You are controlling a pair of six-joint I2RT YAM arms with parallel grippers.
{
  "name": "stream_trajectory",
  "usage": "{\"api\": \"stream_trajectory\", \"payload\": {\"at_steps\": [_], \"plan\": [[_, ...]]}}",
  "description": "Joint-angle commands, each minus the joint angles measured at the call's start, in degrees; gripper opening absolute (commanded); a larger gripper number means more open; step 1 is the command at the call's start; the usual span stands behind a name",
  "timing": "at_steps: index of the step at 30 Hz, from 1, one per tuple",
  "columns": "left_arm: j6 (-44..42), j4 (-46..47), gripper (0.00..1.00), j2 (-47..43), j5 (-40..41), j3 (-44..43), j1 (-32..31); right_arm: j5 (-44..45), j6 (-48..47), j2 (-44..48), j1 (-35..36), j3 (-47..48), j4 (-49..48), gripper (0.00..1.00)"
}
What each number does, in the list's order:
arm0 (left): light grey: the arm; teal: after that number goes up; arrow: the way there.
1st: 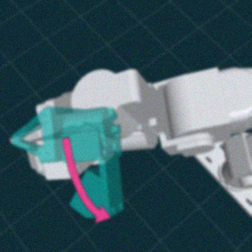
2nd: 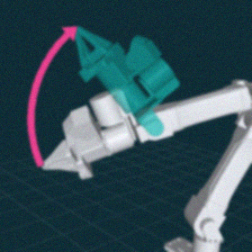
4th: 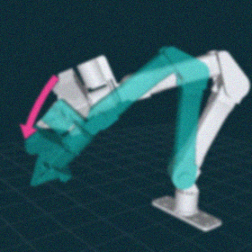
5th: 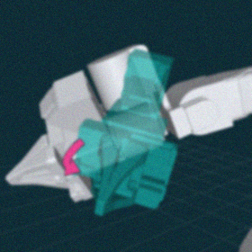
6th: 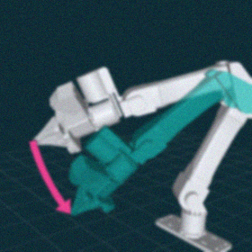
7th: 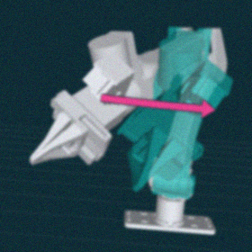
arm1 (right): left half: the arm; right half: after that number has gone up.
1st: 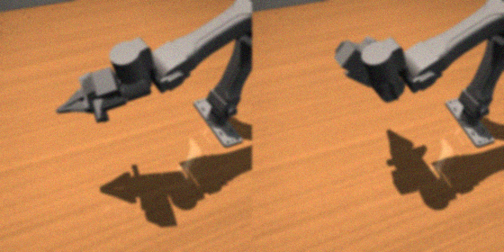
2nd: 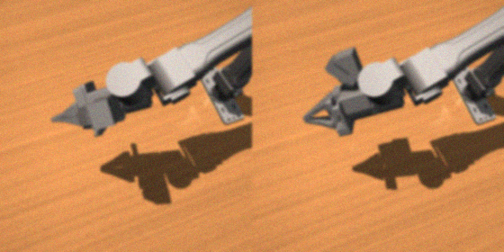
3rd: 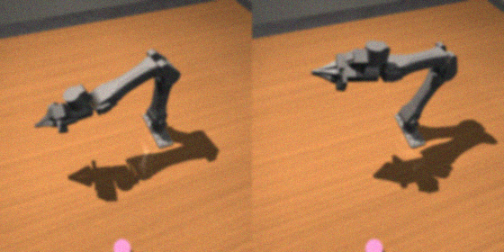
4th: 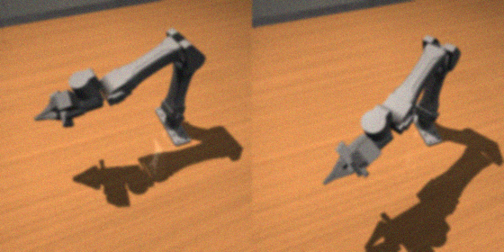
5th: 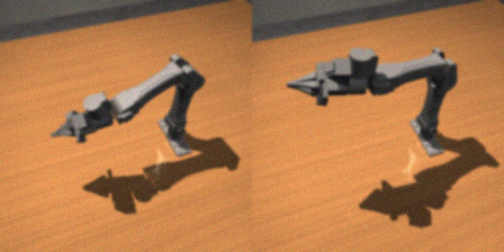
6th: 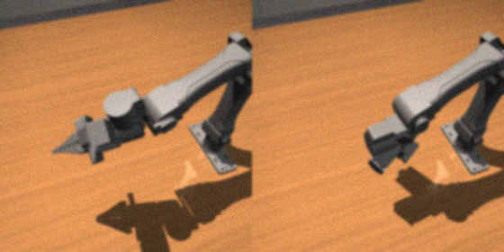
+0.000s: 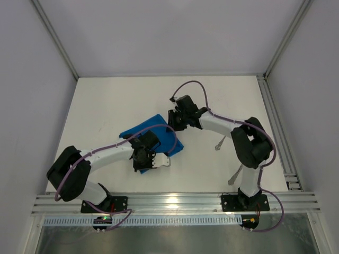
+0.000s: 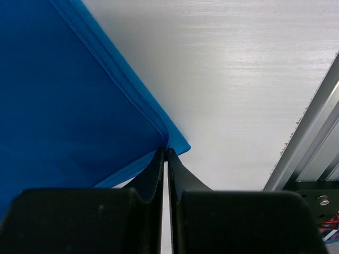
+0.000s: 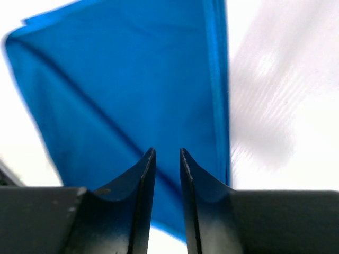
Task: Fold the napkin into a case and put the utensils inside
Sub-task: Smooth out the upper triangle-folded napkin at the center of the board.
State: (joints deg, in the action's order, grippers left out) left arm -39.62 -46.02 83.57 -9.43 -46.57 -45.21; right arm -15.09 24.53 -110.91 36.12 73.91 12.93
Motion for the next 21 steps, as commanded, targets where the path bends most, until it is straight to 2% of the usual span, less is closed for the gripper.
{"api": "stream_trajectory", "payload": {"at_steps": [1,7,12,21], "plan": [[1.47,2.34,0.0,-0.78,0.11,-0.19,1.35,-1.34,-4.14,11.76,-0.78,-1.39,3.32,0.3],[1.73,1.81,0.0,-1.22,-0.32,-0.28,1.79,0.68,-6.87,21.61,-3.25,-16.83,4.92,0.36],[1.91,0.76,0.0,-1.65,-0.59,-0.28,1.88,-2.22,-5.9,25.13,-3.25,-27.13,-1.14,0.38],[2.88,0.4,0.0,-1.04,-2.17,-1.25,1.88,-2.39,-3.88,22.5,-3.25,-32.24,-9.92,0.38]]}}
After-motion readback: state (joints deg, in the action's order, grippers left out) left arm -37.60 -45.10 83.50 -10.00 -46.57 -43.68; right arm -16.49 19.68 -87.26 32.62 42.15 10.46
